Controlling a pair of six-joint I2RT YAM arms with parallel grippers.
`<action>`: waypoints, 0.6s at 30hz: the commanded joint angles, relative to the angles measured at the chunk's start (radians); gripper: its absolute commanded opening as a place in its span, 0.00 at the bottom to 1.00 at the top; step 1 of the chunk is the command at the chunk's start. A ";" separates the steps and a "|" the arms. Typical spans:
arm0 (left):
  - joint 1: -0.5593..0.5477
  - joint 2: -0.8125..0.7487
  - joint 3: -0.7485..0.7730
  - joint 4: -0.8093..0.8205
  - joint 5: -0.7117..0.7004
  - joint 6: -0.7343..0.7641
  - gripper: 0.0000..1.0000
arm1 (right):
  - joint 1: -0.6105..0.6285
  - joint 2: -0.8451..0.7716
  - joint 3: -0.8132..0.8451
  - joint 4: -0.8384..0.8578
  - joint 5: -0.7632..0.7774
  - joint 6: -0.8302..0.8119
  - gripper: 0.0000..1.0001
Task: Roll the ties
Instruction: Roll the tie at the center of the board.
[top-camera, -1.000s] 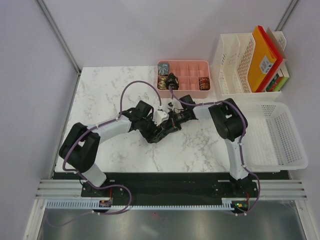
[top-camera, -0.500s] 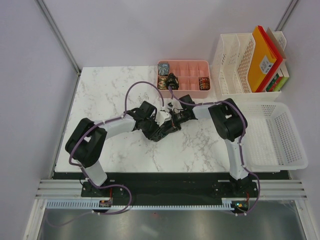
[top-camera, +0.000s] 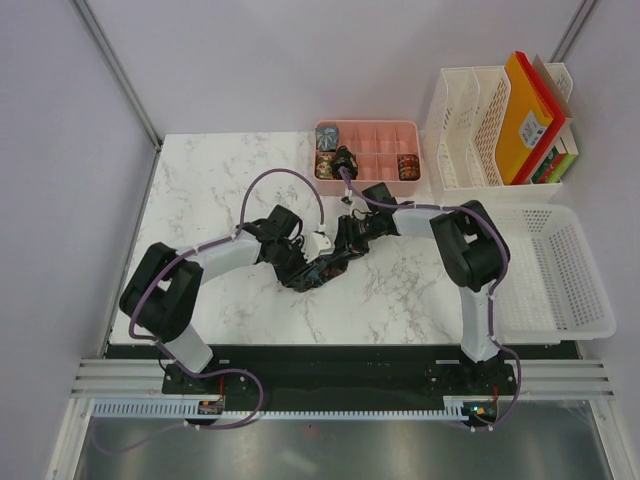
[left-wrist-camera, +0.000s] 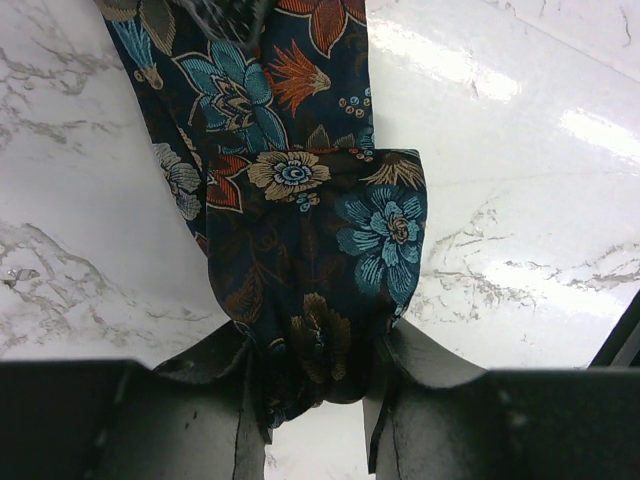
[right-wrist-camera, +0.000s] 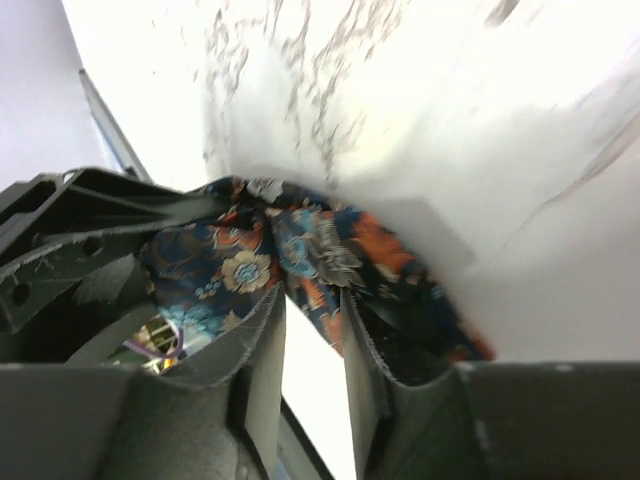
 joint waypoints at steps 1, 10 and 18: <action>0.015 0.004 0.003 -0.108 0.018 0.072 0.08 | 0.001 0.043 0.064 0.001 0.070 -0.029 0.32; 0.019 -0.020 0.021 -0.111 -0.012 0.020 0.08 | 0.023 0.093 0.010 -0.053 0.140 -0.062 0.23; 0.021 -0.092 0.027 -0.082 -0.042 -0.026 0.08 | 0.023 0.077 -0.024 -0.068 0.169 -0.072 0.20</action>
